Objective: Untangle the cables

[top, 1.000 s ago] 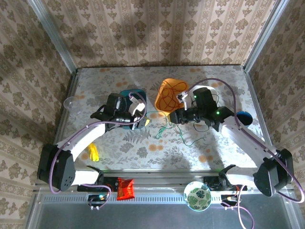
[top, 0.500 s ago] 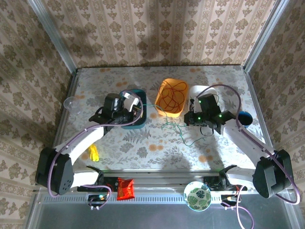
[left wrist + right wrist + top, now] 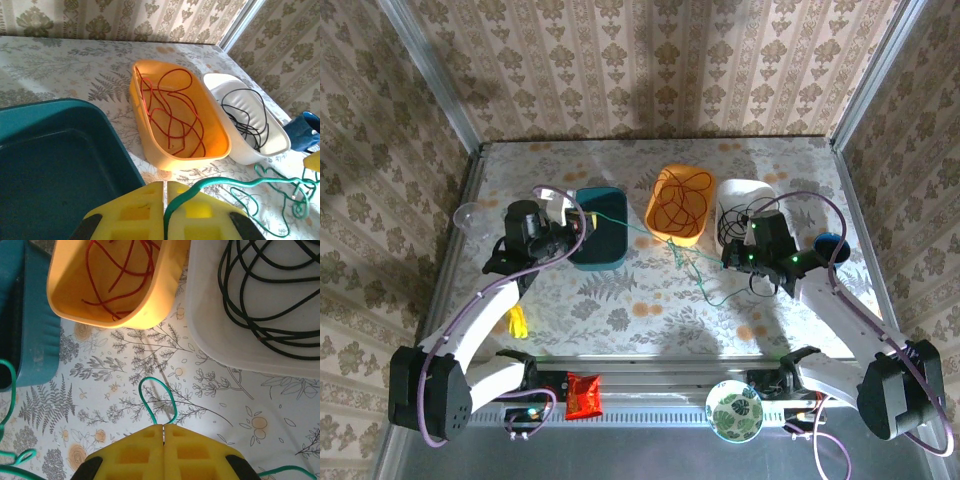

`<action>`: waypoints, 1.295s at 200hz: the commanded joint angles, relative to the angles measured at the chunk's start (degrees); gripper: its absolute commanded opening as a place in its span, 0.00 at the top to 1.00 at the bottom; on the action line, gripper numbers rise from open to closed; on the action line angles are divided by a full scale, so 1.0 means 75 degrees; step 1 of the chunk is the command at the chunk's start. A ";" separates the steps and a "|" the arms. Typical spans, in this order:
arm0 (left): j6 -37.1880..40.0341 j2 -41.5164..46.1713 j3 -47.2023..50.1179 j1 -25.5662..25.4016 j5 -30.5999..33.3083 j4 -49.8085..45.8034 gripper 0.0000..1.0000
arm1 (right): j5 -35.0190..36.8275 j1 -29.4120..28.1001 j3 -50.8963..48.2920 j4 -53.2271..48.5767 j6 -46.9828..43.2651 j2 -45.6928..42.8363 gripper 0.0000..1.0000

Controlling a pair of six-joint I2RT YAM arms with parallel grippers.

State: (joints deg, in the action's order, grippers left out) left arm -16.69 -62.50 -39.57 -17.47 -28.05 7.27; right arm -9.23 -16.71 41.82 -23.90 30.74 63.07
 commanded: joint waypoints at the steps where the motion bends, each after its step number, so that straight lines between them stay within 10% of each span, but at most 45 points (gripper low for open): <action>1: 0.0138 0.0083 -0.0351 0.0431 0.0283 0.0481 1.00 | 0.0516 0.0169 -0.0503 -0.1010 -0.0342 0.0033 1.00; 43: 0.1601 -0.0474 -0.0828 -0.0720 -0.0669 -0.0933 1.00 | -0.0427 0.0021 -0.0555 -0.0612 -0.0824 0.0698 0.87; 90: 0.2172 -0.1287 -0.0737 -0.1763 -0.0074 -0.1294 1.00 | 0.0244 -0.0275 -0.0271 -0.0653 -0.0829 0.0829 0.48; 259: 0.2342 -0.1534 -0.0884 -0.1924 0.0248 -0.1255 1.00 | -0.0643 -0.2202 0.1138 -0.1915 -0.2273 0.3073 0.53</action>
State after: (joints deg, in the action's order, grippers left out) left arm -1.15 -74.56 -44.99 -31.53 -26.74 -1.32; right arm -12.53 -33.21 48.25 -33.63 15.88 84.71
